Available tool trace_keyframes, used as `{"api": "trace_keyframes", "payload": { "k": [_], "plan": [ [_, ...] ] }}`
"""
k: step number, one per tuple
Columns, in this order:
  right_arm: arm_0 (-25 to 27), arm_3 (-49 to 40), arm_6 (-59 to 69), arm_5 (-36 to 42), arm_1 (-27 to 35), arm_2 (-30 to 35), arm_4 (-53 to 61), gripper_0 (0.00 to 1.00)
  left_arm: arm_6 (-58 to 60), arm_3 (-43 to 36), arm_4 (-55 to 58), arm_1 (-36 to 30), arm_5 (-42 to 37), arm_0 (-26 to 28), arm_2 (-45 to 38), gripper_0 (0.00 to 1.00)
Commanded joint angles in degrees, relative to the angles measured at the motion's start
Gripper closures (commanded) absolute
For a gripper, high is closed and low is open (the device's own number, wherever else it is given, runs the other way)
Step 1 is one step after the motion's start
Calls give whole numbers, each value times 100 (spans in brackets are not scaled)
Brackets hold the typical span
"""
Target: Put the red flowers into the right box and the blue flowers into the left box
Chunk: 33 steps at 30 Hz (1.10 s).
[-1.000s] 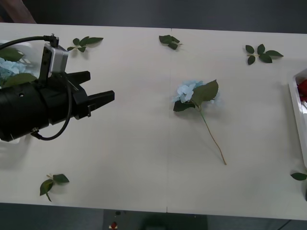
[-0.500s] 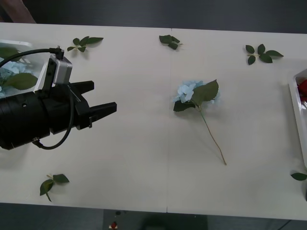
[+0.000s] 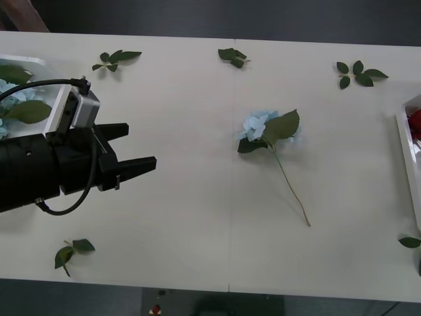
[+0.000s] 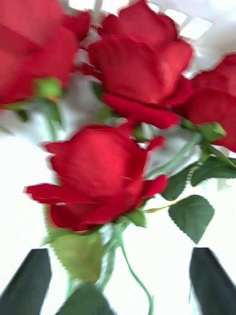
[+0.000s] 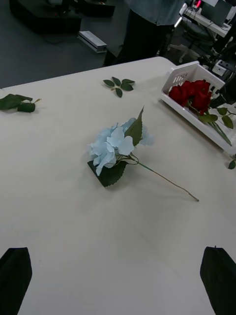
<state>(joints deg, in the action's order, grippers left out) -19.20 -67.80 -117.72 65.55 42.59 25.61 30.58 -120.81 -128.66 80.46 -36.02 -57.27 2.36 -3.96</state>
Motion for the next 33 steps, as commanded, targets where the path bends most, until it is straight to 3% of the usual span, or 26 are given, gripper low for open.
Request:
{"api": "trace_keyframes", "payload": {
  "k": [1,8,17,27,33],
  "plan": [
    [-400,-743,-269,749,258,120,221,0,-487,-177,119,-213,93,291,-70,0],
    [-699,-1209,-181,1900,153,-30,1495,0,-610,-397,304,-239,243,625,-70,0],
    [-945,-1341,355,2225,-146,-812,2647,0,-856,-651,356,-239,761,783,-79,0],
    [-945,-2606,1910,2216,-796,-1937,1715,0,-1384,-660,1218,-362,963,757,-149,0],
    [-945,-2879,2570,2120,-1060,-2579,1258,0,-1586,-660,1560,-397,963,766,-176,0]
  ]
}}
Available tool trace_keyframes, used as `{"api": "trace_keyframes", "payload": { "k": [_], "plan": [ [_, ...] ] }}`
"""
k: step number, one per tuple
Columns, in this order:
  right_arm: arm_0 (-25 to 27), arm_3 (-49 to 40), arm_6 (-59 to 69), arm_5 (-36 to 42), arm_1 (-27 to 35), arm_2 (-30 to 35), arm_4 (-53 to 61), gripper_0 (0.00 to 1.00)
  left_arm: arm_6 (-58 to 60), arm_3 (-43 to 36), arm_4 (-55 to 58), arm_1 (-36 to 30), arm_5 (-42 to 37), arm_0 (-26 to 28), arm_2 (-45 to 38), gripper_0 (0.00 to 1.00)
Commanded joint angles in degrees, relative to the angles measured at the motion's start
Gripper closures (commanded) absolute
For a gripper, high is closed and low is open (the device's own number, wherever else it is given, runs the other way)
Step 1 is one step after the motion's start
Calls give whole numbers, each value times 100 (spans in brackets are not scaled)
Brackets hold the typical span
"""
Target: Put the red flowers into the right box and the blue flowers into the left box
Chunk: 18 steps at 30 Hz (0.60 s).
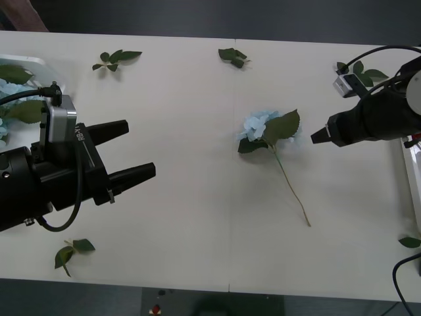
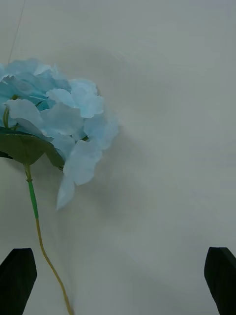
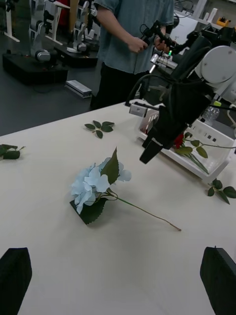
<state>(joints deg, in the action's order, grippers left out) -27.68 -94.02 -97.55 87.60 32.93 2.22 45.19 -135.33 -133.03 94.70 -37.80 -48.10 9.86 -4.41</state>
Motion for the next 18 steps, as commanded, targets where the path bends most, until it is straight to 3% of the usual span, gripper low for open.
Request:
{"api": "trace_keyframes", "payload": {
  "k": [1,9,18],
  "plan": [
    [-97,-275,659,-120,-111,-362,-265,0,-152,-232,163,-227,46,16,-139,0],
    [-97,-345,1573,-647,-182,-1444,-792,0,-231,-223,250,-236,46,16,-165,0],
    [-80,-336,1889,-814,-296,-2094,-1162,0,-319,-223,294,-236,46,16,-165,0]
  ]
}}
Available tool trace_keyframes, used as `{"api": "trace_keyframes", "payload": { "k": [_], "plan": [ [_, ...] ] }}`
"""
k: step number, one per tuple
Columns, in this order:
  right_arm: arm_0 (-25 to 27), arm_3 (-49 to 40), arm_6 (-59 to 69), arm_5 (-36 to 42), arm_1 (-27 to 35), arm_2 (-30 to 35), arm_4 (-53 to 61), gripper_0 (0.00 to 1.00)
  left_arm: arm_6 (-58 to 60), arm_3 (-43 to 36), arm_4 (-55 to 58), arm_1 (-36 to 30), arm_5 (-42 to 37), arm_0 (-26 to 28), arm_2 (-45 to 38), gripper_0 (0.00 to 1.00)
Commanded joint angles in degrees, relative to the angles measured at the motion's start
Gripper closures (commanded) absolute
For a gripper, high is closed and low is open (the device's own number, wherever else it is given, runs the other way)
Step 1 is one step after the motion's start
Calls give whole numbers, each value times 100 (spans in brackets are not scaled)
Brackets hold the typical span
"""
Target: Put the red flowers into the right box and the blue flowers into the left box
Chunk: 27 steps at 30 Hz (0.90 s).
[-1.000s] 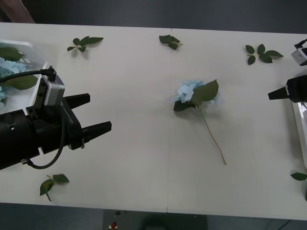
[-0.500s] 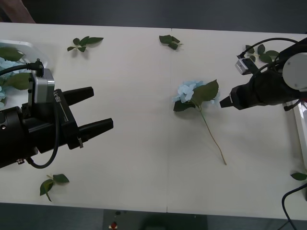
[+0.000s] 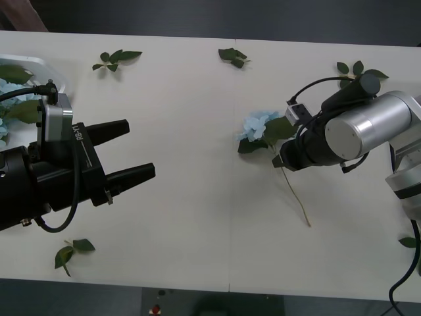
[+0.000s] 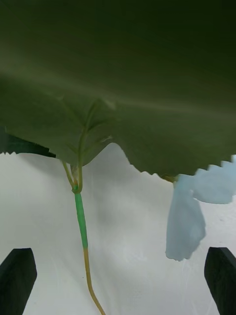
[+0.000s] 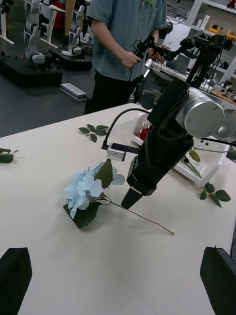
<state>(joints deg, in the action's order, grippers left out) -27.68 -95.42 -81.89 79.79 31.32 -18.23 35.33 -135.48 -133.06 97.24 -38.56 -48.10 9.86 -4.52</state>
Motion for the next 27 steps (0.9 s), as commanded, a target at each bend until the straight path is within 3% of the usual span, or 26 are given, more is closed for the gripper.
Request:
{"api": "trace_keyframes", "payload": {
  "k": [1,8,14,27],
  "plan": [
    [-89,-205,340,-42,-144,-93,-229,0,-312,-220,41,-161,38,16,-155,0],
    [-71,-179,507,-122,-276,-532,-686,0,-312,-220,49,-11,-50,16,-172,0],
    [-71,-82,569,-157,-478,-690,-879,0,-233,-220,41,173,-683,-28,-585,0],
    [-71,243,569,-429,-592,-813,-1020,0,-119,-211,-21,182,-701,-28,-585,0]
  ]
}}
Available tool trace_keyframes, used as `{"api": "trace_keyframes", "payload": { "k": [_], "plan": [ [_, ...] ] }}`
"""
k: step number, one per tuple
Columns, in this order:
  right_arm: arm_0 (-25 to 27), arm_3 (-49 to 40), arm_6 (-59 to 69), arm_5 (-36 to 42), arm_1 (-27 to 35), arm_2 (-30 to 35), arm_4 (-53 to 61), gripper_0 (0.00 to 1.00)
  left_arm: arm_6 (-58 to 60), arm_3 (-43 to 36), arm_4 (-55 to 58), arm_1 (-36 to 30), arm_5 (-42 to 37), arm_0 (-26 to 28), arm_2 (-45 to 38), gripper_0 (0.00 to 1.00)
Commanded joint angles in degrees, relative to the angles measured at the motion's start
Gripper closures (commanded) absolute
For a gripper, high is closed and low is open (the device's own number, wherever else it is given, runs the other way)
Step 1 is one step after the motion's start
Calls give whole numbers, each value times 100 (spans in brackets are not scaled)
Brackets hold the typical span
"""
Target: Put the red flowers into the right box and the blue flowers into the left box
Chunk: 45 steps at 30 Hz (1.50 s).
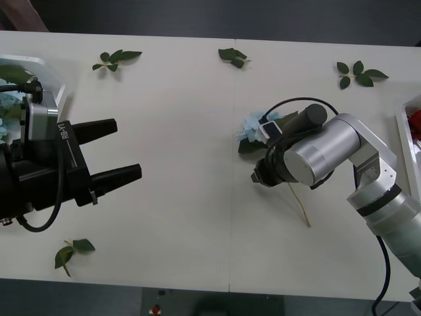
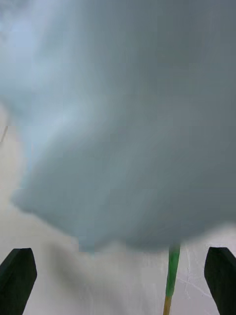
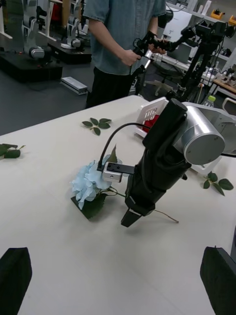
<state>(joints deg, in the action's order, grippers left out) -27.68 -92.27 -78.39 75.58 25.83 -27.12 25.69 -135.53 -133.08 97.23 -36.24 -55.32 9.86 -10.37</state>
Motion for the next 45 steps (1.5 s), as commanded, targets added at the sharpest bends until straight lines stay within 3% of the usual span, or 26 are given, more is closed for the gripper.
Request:
{"api": "trace_keyframes", "payload": {
  "k": [1,7,8,9,11,12,29,40,45],
  "plan": [
    [-54,-63,219,-9,-43,75,-55,0,-105,-210,-38,-59,21,-37,0,0],
    [17,-63,237,-9,-43,84,-134,3,-43,-210,-73,-50,21,-37,35,0],
    [17,-63,245,-9,-43,75,-134,16,-34,-210,-73,-50,21,-37,44,0],
    [26,-63,245,-9,-43,75,-134,50,-26,-201,-73,-59,21,-28,44,0],
    [34,-63,263,-9,-43,84,-143,98,1,-192,-73,-59,21,-37,97,0],
    [43,-63,272,-9,-43,84,-143,100,1,-192,-73,-59,21,-37,97,0],
    [78,-424,298,35,150,172,-196,100,1,-192,-73,-59,21,-37,97,0],
    [78,-1716,122,589,168,1121,657,100,1,-192,-73,-59,21,-37,97,0],
    [26,-2059,-871,571,-25,1657,1254,100,1,-192,-73,-59,21,-37,97,0]
  ]
}}
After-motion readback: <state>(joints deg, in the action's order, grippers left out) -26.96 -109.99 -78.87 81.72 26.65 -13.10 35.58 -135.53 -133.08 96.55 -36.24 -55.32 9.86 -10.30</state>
